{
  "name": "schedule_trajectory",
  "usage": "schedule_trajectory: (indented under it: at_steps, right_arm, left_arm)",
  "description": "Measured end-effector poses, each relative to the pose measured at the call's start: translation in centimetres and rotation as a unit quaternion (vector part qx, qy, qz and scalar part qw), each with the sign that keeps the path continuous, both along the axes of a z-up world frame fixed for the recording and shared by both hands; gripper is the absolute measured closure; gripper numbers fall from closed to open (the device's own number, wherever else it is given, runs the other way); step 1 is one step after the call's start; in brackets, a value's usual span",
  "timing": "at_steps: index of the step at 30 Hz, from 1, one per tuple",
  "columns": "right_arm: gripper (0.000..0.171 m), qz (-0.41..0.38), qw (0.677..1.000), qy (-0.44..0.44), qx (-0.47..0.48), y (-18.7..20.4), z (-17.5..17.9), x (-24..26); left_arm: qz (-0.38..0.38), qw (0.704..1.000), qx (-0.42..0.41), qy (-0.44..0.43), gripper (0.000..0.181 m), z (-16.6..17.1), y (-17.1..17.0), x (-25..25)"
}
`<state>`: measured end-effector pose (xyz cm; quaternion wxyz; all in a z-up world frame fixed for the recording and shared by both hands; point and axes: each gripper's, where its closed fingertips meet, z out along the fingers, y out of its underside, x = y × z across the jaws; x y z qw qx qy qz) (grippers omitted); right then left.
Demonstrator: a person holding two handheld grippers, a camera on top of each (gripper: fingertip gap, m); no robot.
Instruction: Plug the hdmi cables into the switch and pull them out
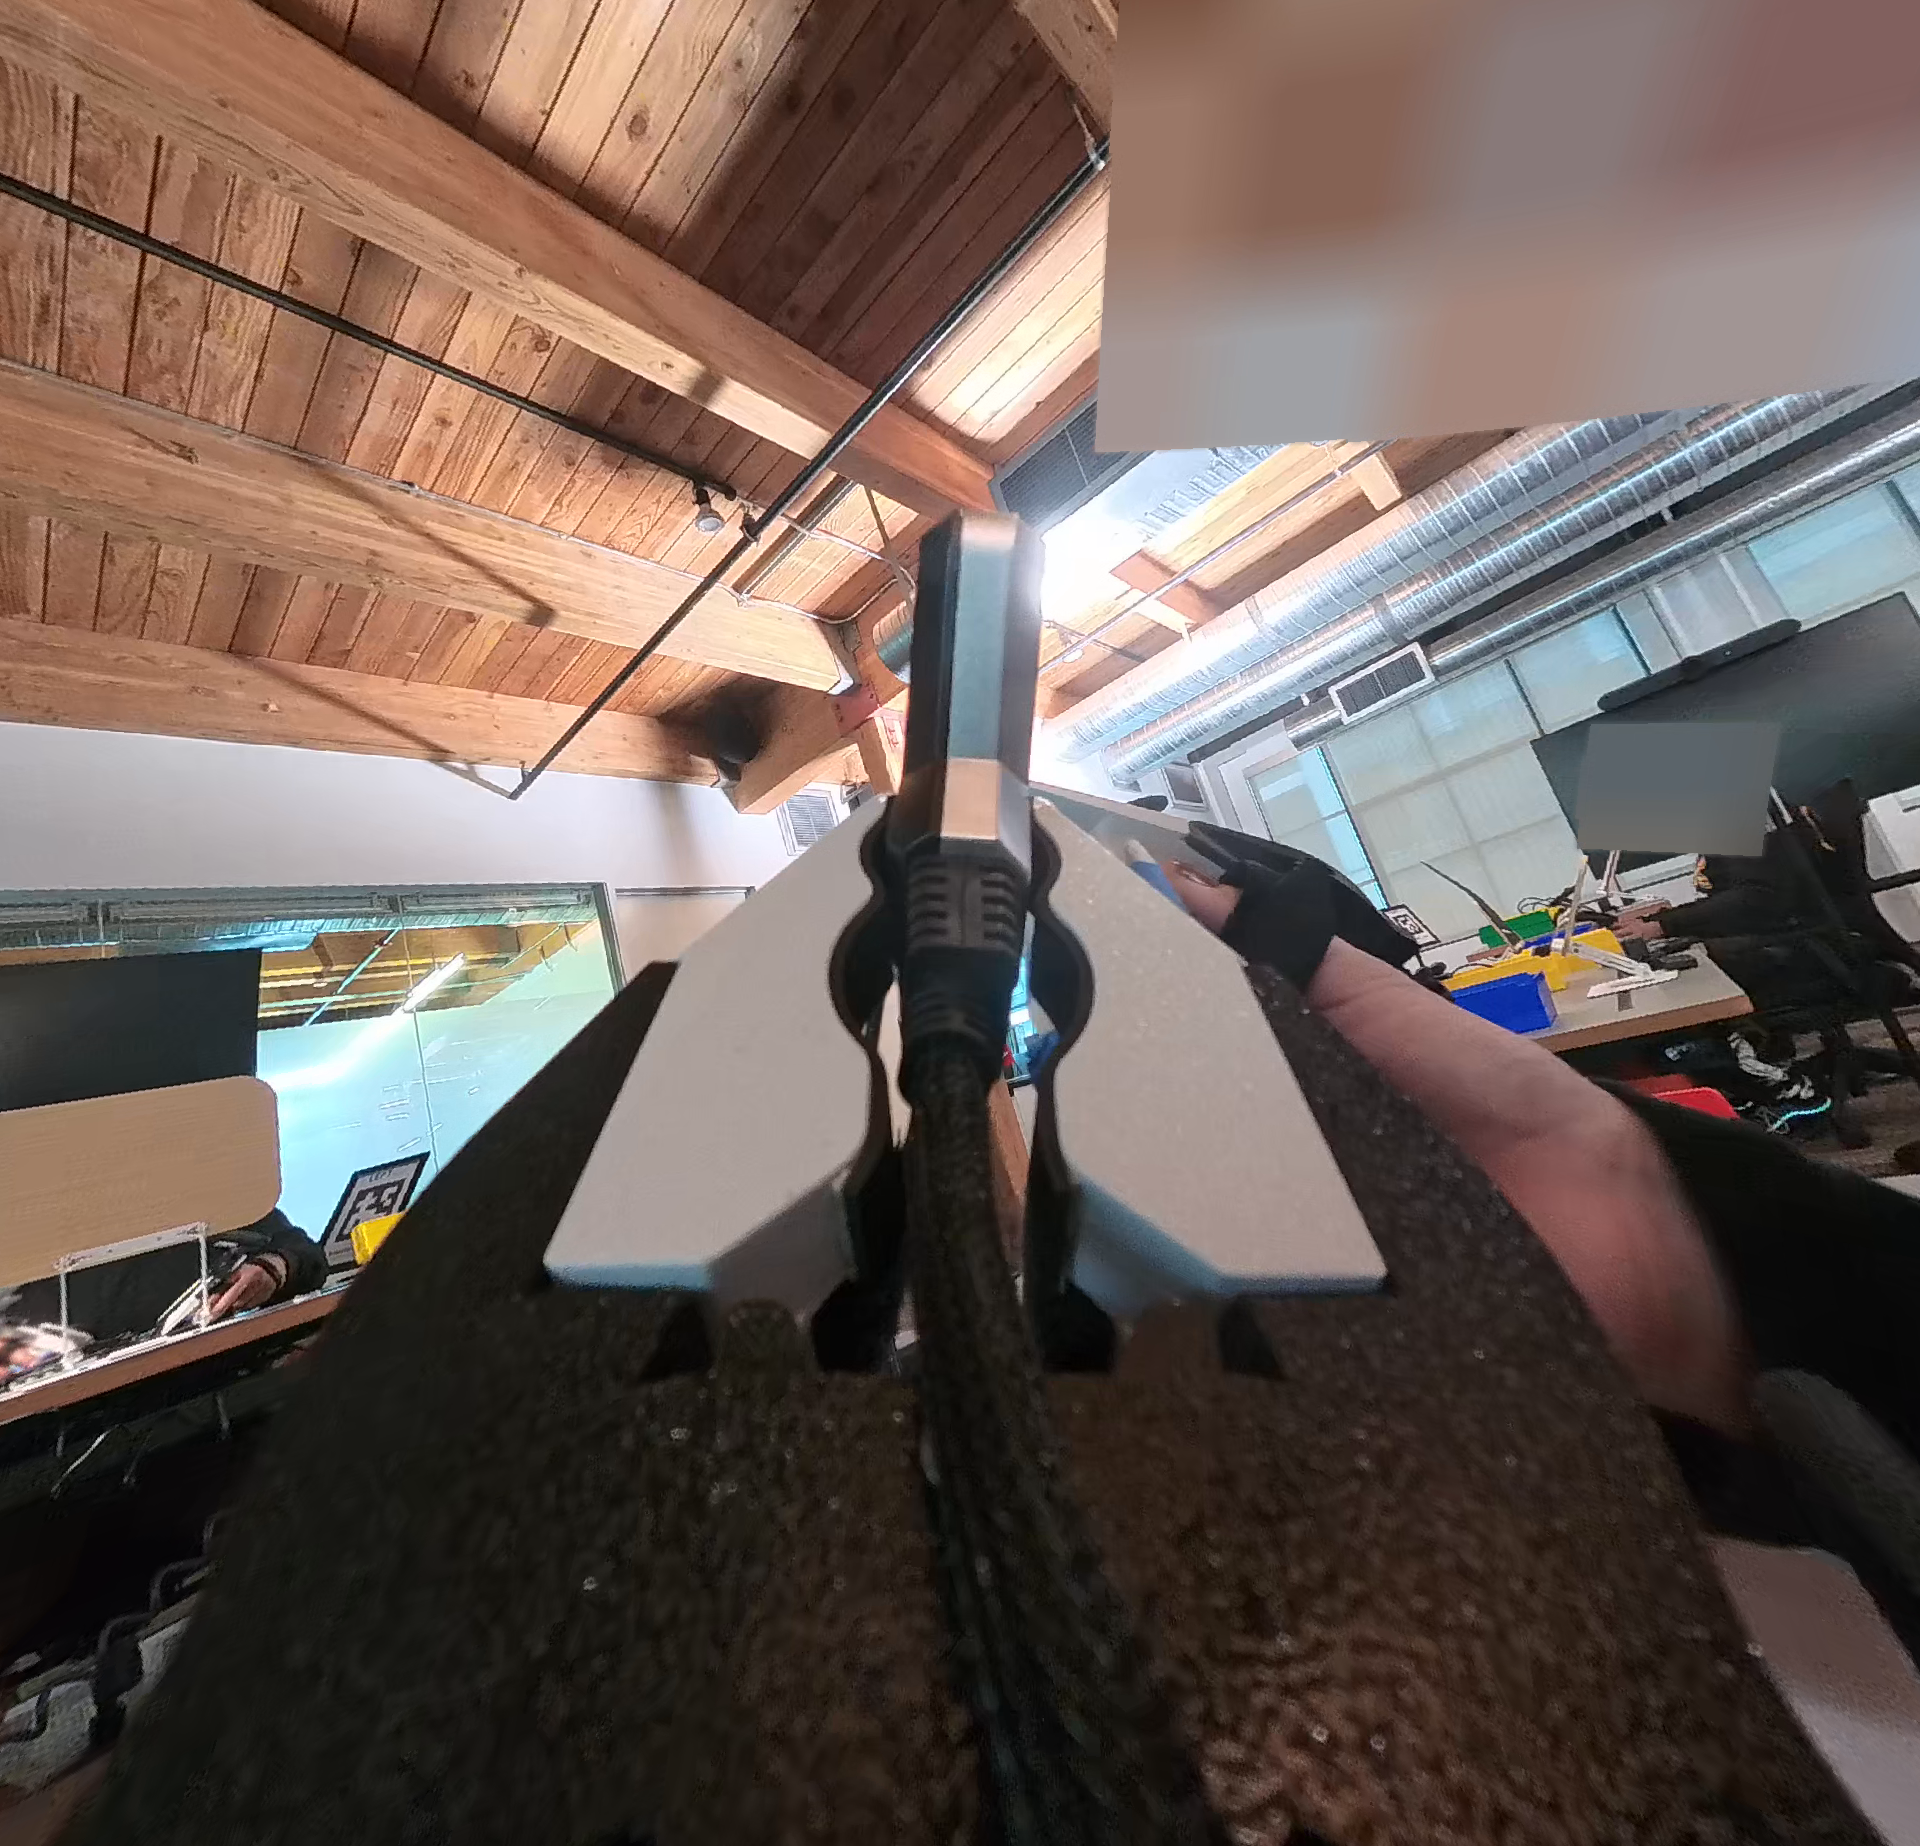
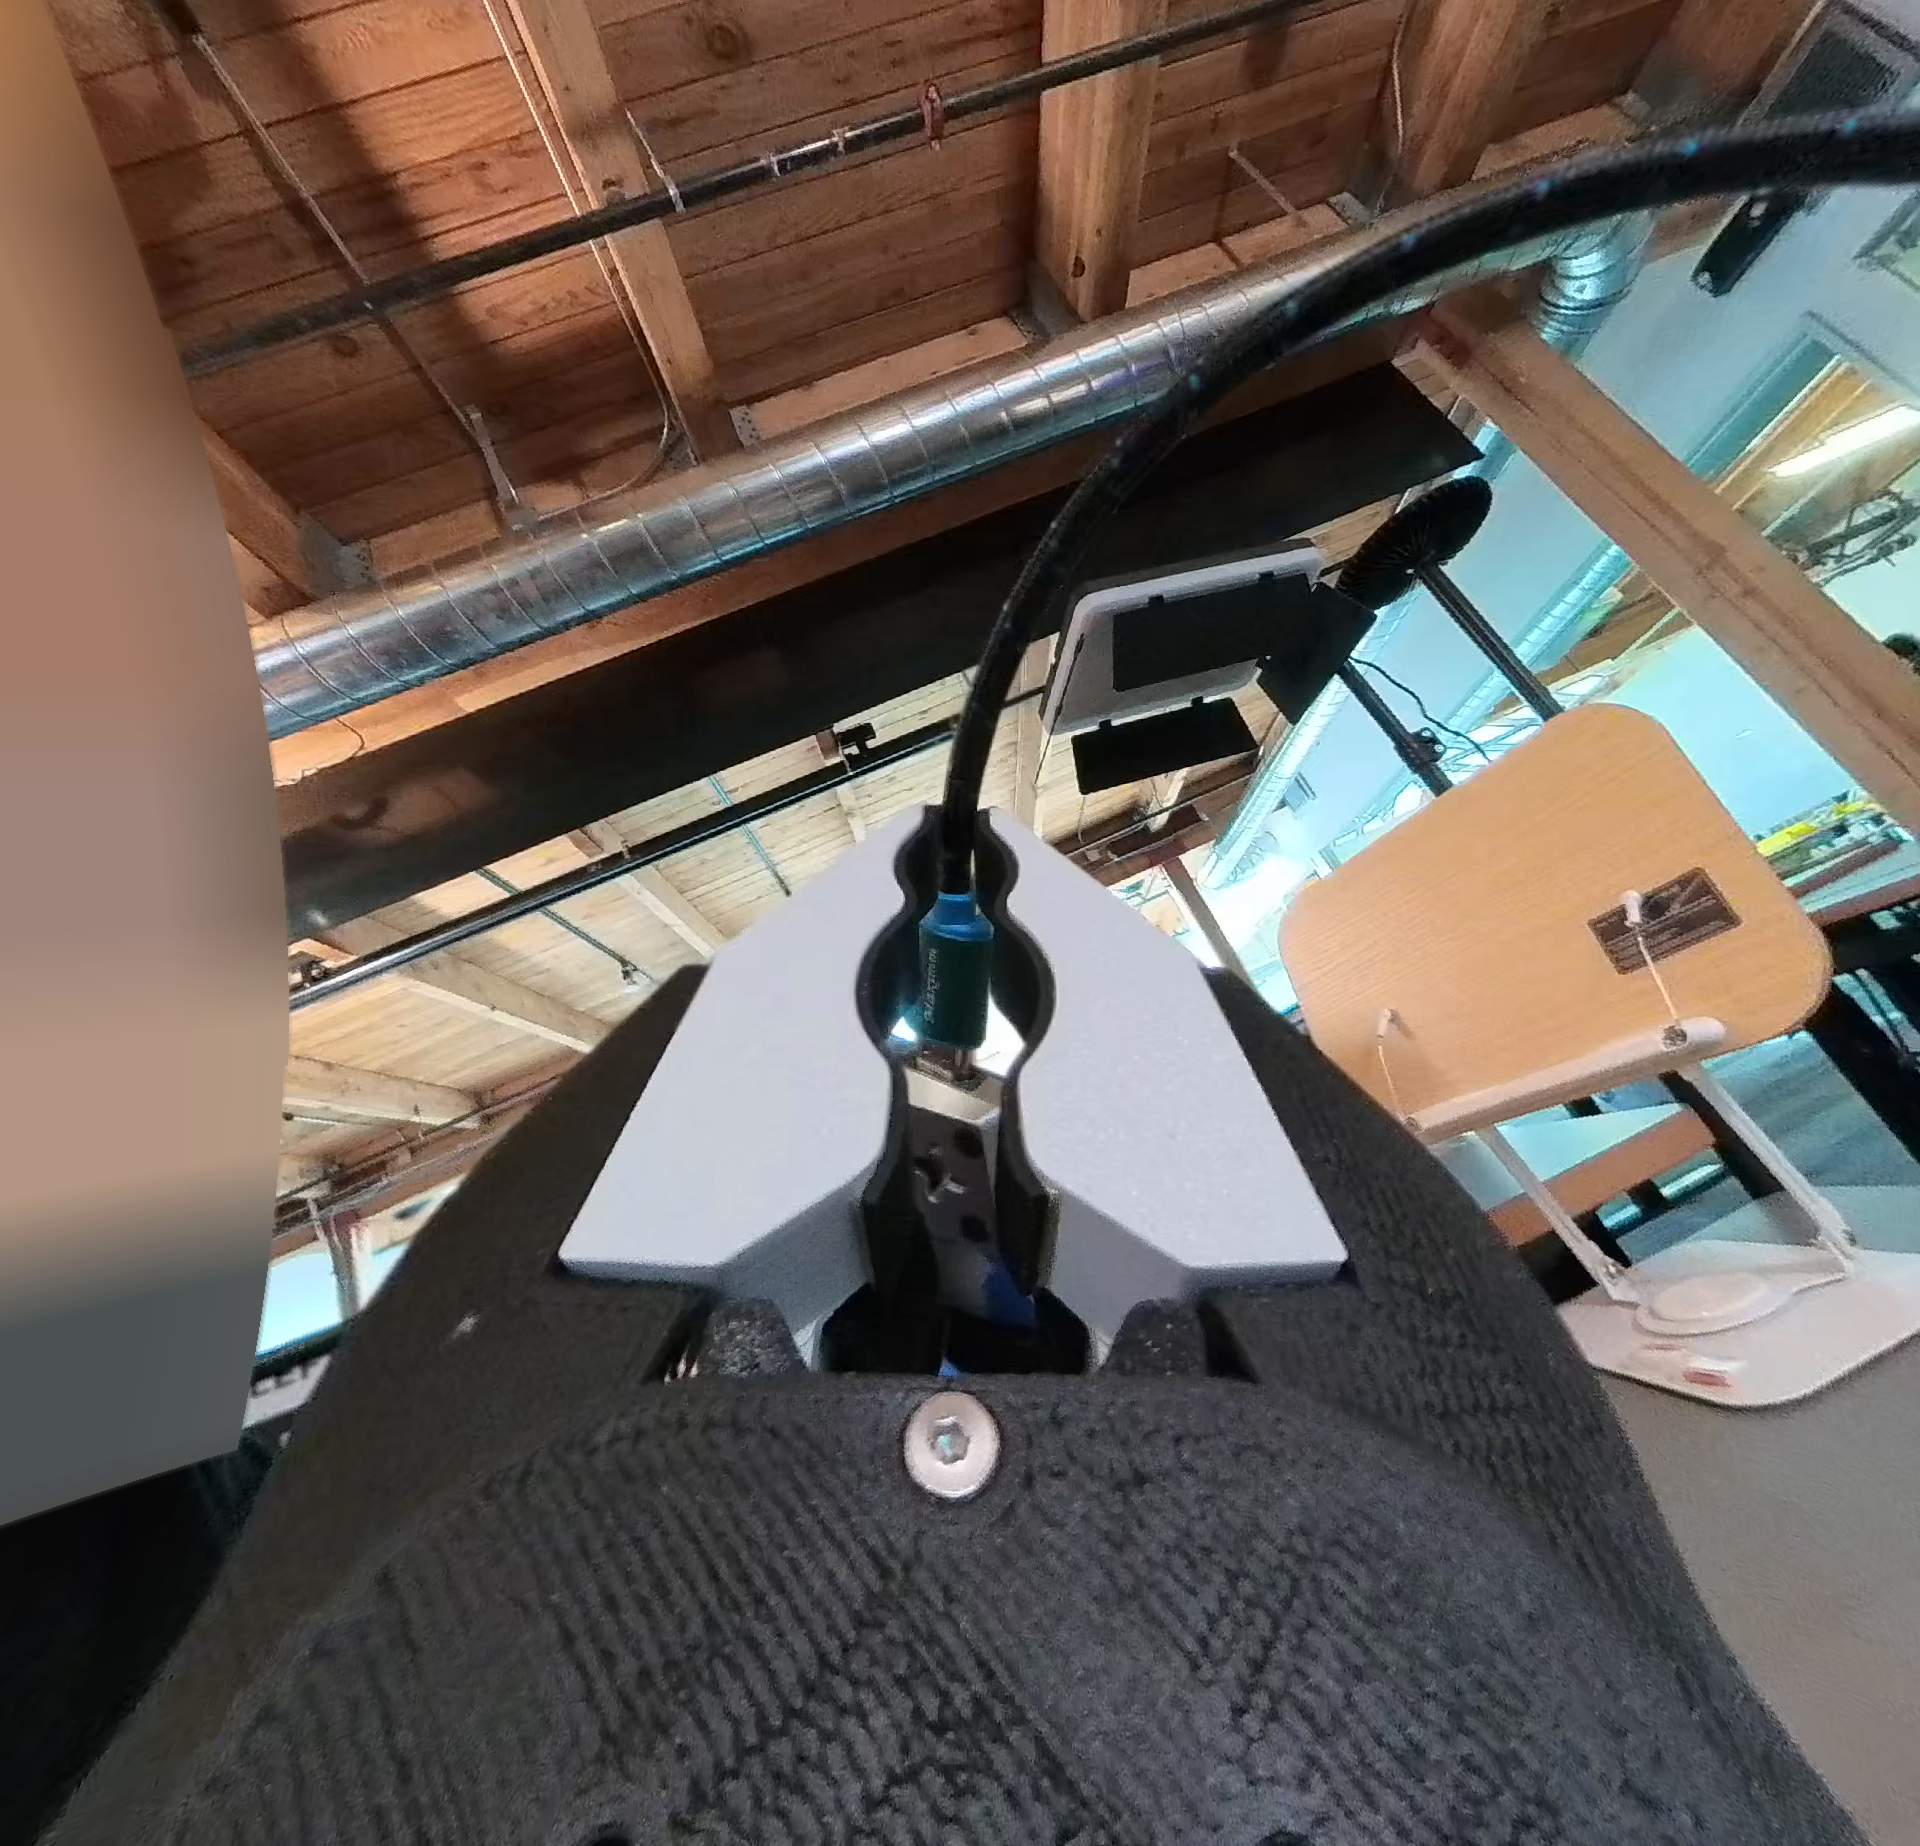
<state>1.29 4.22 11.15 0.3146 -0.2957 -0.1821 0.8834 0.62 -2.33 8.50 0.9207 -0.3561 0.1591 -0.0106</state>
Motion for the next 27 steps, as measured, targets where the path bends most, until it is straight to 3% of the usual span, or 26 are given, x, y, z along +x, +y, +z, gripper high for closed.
schedule_trajectory:
  at_steps: [9, 27]
  right_arm:
    - [0.167, -0.026, 0.999, -0.003, 0.028, -0.17, -0.12, 0.30]
    - [0.167, 0.031, 0.998, -0.021, 0.053, -0.96, 0.40, 0.81]
  left_arm:
    - [-0.003, 1.000, 0.002, 0.002, 0.162, 0.14, -0.19, 0.09]
    - [-0.044, 0.999, -0.004, 0.015, 0.162, 0.70, -0.78, 0.03]
